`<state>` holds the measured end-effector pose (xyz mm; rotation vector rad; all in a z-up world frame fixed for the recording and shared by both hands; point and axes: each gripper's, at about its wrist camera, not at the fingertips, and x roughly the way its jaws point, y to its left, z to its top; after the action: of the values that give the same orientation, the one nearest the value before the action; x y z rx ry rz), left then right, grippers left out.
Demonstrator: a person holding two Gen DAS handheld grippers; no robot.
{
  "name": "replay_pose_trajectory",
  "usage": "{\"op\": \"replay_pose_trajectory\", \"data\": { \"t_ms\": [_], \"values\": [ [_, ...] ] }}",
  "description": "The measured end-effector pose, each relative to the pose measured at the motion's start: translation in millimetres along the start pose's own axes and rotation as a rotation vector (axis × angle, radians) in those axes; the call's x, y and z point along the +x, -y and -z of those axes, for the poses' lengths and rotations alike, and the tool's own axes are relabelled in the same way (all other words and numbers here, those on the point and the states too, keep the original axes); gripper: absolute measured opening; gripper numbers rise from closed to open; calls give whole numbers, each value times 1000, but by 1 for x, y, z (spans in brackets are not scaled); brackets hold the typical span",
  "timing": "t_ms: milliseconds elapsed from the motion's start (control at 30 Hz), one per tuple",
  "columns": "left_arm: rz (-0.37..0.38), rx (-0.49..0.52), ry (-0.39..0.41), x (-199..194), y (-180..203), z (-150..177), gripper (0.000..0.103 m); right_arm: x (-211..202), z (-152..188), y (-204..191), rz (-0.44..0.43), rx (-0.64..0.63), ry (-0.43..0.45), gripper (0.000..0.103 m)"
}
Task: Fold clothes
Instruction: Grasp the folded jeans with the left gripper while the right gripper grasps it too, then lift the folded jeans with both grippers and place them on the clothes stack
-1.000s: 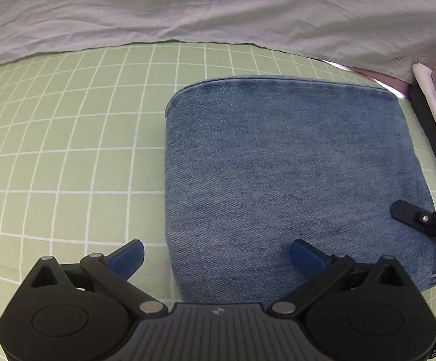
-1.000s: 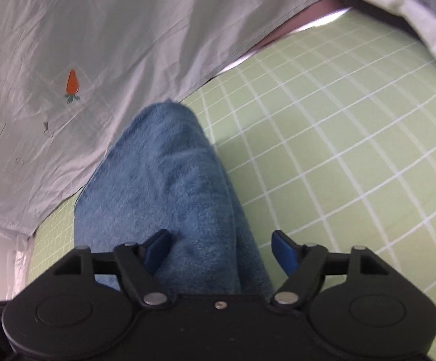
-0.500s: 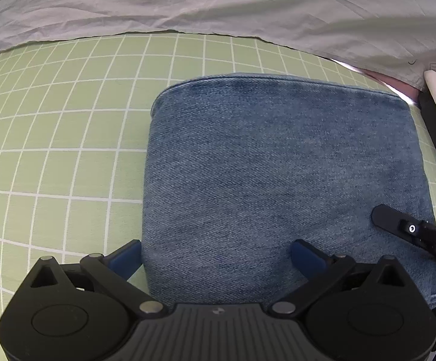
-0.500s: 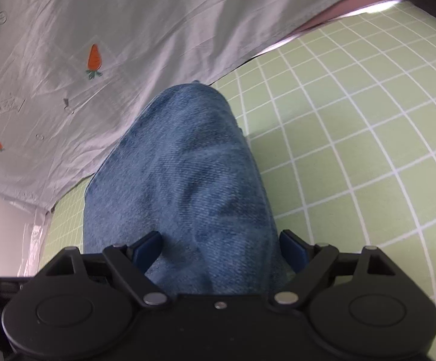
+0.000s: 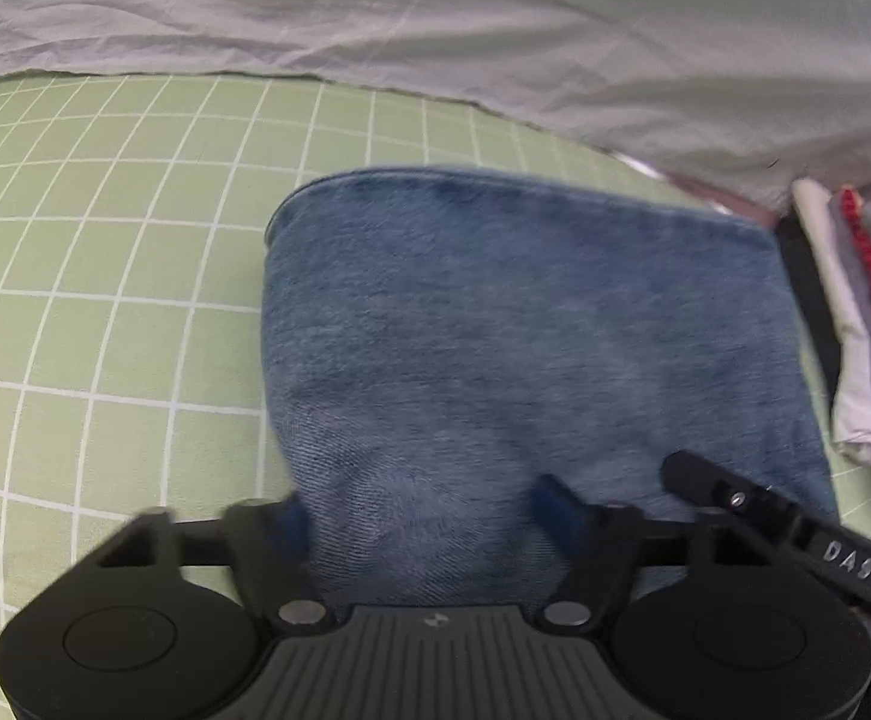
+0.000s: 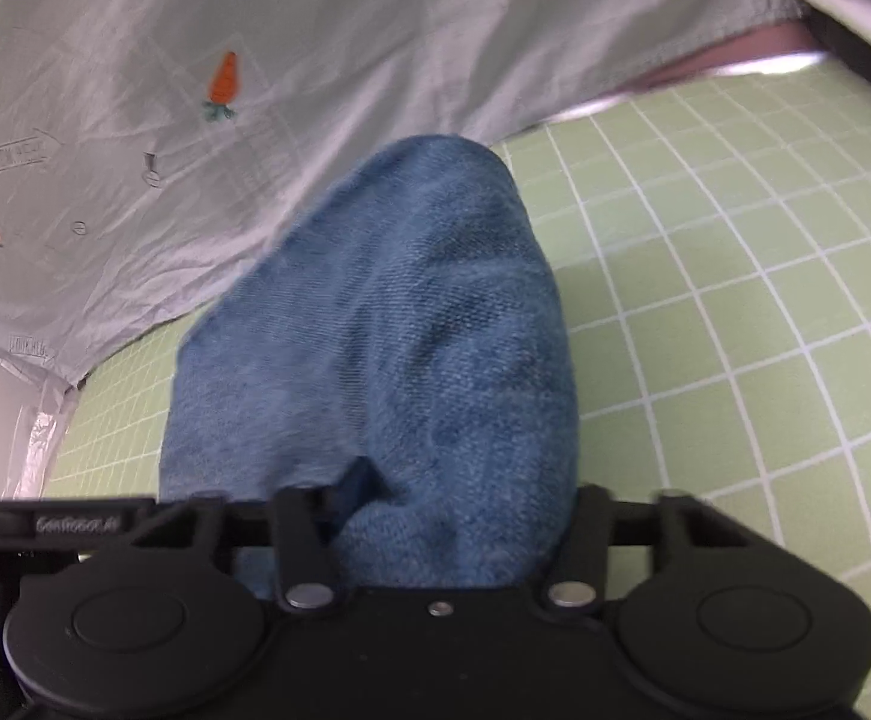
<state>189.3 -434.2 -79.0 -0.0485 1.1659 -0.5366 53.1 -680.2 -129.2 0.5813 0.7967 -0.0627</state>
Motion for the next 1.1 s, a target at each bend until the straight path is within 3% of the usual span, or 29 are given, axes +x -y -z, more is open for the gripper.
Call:
{"op": "replay_pose_trajectory", "data": {
  "t_ms": [100,167,333,600,900,1100],
  "values": [
    [12,26,20,-17,1,2,31,-15,6,-16,29,27,15,36],
    [40,29,34,-33,0,6,26,-29,15,-25,34,64,34,34],
    [77,90,83,-75,8,32,25,-73,49,-44,6,169,77,32],
    [171,191,92,-100,49,79,24,-154,92,-44,69,213,182,32],
    [264,321,99,-111,147,124,24,-248,113,0,139,276,319,32],
    [305,334,116,-94,238,148,24,-309,104,71,163,285,376,32]
  ]
}}
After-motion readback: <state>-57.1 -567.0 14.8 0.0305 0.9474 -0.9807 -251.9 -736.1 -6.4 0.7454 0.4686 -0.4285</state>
